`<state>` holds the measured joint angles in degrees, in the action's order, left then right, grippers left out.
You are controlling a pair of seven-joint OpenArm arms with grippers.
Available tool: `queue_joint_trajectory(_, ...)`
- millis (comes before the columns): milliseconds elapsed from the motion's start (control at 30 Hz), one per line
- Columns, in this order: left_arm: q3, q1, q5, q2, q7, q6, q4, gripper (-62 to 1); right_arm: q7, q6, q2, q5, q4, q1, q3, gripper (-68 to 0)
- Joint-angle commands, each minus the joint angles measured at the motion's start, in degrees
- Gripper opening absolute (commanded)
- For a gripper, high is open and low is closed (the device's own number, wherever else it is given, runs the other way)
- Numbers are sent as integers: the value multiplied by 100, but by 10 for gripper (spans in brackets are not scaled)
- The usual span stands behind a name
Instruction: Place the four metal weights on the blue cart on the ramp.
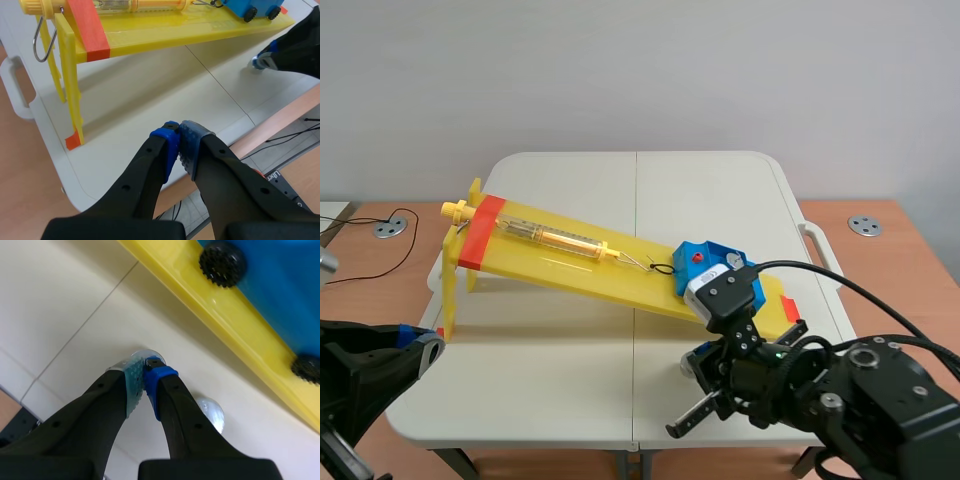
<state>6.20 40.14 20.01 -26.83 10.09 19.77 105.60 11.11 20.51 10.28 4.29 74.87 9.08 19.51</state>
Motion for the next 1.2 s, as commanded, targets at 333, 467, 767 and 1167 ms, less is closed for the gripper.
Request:
queue_joint_trajectory(333,90,-129,424,44,-553,144,411,-582,280,188,750,1596,2896,1128,-1296,-669)
queue_joint_trajectory(467,90,-129,424,46,-553,144,411,-582,393,219,748,2234,3418,1285,-1899,-669)
queue_joint_trajectory(767,90,-129,424,44,-551,146,411,-582,424,413,363,2876,3475,739,-2697,-669)
queue_joint_trajectory(1167,90,-129,424,46,-551,146,411,-582,529,472,-267,3005,2155,-531,-2583,-669)
